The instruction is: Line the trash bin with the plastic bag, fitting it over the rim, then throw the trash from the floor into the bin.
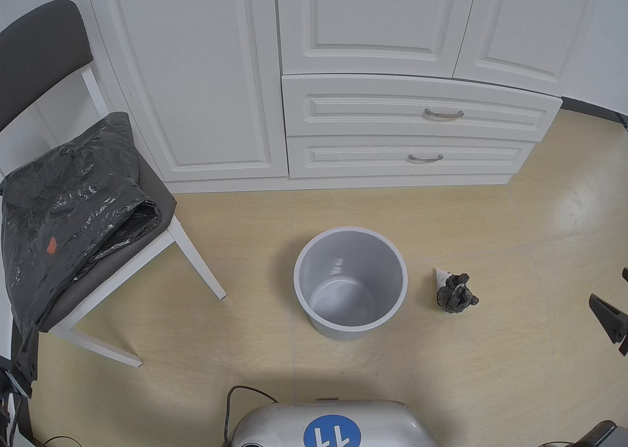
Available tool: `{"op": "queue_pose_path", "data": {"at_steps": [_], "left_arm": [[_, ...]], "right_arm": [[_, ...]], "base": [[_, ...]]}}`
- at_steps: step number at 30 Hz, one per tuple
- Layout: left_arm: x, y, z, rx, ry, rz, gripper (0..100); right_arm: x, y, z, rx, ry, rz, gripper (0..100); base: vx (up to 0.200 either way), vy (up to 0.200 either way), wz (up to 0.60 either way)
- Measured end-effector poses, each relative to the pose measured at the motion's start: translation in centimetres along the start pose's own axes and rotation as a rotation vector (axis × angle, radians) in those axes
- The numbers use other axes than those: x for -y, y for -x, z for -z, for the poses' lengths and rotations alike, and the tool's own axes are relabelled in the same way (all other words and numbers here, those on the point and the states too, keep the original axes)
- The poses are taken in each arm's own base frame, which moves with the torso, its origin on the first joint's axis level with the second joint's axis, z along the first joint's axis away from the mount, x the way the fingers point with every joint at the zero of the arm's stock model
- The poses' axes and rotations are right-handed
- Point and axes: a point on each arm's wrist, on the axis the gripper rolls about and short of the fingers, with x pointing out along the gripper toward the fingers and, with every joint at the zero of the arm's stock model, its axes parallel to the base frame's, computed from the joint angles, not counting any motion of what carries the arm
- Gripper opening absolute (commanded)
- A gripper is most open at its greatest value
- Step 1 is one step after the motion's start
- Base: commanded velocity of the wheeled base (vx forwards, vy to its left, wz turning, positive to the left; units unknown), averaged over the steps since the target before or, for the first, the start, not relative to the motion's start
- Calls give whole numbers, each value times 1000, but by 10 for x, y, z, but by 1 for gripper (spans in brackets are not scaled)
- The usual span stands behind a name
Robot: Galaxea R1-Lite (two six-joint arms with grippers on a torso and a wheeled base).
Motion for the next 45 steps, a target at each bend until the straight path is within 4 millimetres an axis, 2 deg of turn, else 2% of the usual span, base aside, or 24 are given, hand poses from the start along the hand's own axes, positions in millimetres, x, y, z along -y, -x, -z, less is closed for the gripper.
{"op": "queue_pose_path", "data": {"at_steps": [5,13,21,25,30,35,40,45], "left_arm": [[0,-11,0,-164,-95,-76,100],[-5,-29,-20,-237,-186,-119,100],[-19,-74,-60,-272,-283,-166,100],[-29,-98,-67,-265,-287,-121,100],[-49,-111,-59,-273,-249,-68,100],[-67,-104,-42,-315,-209,-110,100],[-66,-89,-20,-367,-227,-128,100],[-63,-84,-5,-416,-219,-131,100]], "right_arm": [[3,-22,-14,-25,-28,-9,100],[4,-36,-17,-70,-72,-12,100],[4,-40,-17,-84,-77,-13,100],[4,-40,-17,-86,-78,-13,100],[4,-40,-17,-87,-77,-15,100],[4,-41,-17,-89,-78,-22,100],[2,-41,-15,-98,-76,-43,100],[1,-40,-14,-99,-73,-54,100]], "base": [[0,0,0],[0,0,0],[0,0,0],[0,0,0],[0,0,0],[0,0,0],[0,0,0],[0,0,0]]}}
